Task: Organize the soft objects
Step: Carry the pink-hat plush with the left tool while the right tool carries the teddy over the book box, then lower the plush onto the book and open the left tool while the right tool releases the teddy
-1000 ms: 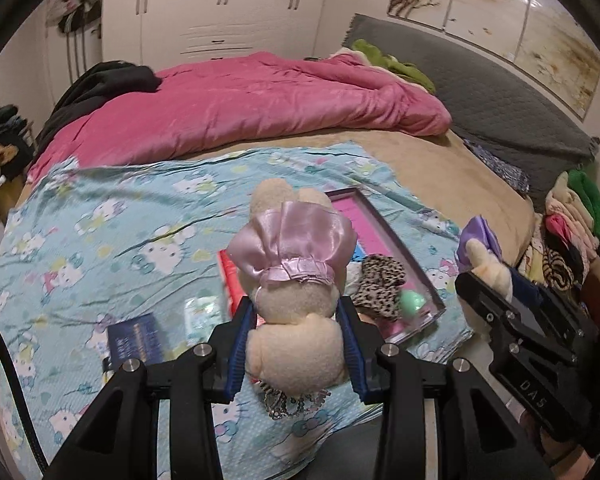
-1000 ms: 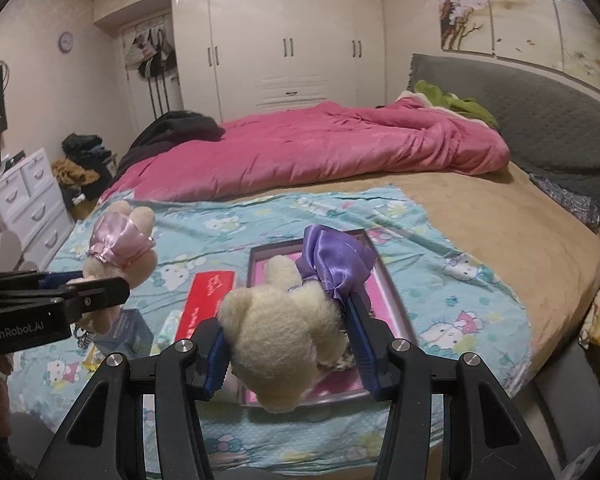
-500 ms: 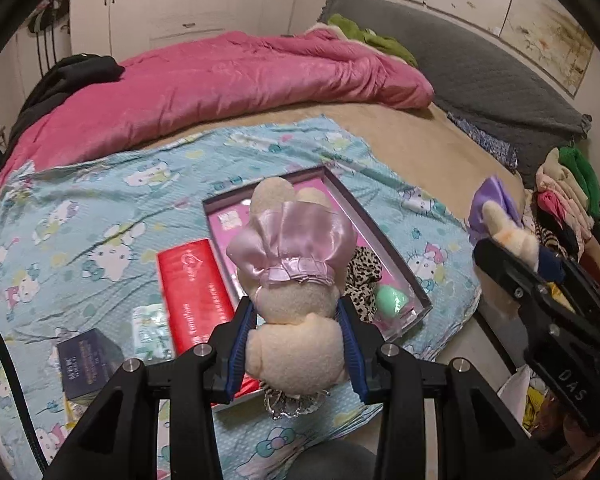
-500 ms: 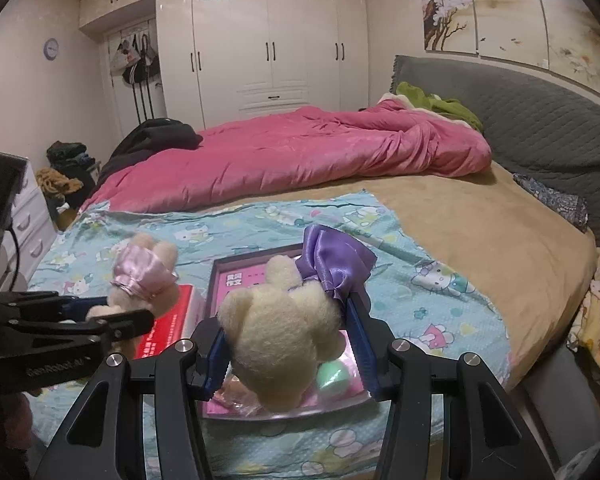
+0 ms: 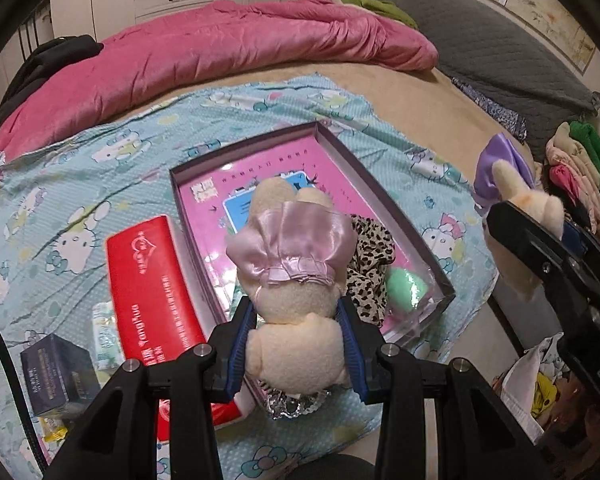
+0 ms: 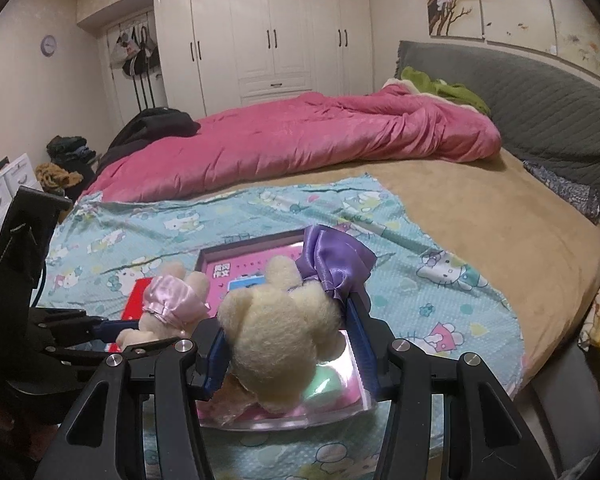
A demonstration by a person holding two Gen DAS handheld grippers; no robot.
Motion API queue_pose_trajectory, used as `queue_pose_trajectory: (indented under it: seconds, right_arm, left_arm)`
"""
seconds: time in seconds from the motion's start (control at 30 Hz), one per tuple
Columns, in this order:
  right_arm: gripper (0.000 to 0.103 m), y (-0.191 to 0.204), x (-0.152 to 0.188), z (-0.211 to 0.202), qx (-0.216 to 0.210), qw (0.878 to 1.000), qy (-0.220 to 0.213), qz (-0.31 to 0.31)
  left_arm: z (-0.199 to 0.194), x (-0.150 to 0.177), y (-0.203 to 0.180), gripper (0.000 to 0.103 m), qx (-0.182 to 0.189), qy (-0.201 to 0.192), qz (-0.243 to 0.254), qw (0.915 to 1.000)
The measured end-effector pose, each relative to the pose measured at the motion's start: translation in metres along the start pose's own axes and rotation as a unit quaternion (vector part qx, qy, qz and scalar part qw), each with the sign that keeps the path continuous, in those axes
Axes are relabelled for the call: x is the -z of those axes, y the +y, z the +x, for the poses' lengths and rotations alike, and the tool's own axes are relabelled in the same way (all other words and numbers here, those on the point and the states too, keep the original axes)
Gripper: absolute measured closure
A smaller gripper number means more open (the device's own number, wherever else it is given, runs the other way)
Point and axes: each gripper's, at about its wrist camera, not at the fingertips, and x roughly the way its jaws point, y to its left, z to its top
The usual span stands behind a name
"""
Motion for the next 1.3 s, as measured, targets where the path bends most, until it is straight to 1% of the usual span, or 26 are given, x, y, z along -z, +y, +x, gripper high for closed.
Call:
queue_pose_trajectory:
  seconds: [0.33, 0.6, 0.77, 0.97, 1.3]
  right_arm:
    - [0.049, -0.021, 0.013, 0.038, -0.002, 1.0, 0.03, 0.009]
    - [0.049, -0.028, 0.022, 0.055, -0.001, 0.999, 0.044, 0.01]
    - [0.049, -0.028, 0.024, 0.067, -0.007, 0.998, 0.056, -0.003]
    - [0.049, -0.023, 0.026, 0.086, -0.015, 0.997, 0.076, -0.024]
    - [0.049, -0.006, 0.021, 0.111, -0.033, 0.994, 0.091, -0.053]
  left_arm:
    - [0.039, 0.003, -0.012, 0.061, 0.015, 0.03, 0.016, 0.9993]
    - [0.06, 0.005, -0.017, 0.061, 0.025, 0.043, 0.025, 0.9984]
    - [0.071, 0.003, -0.01, 0.061, 0.03, 0.055, 0.014, 0.9979]
    - [0.079, 0.005, -0.004, 0.062, 0.027, 0.059, 0.005, 0.9979]
    - [0.076, 0.008, 0.001, 0.062, 0.035, 0.055, -0.005, 0.9979]
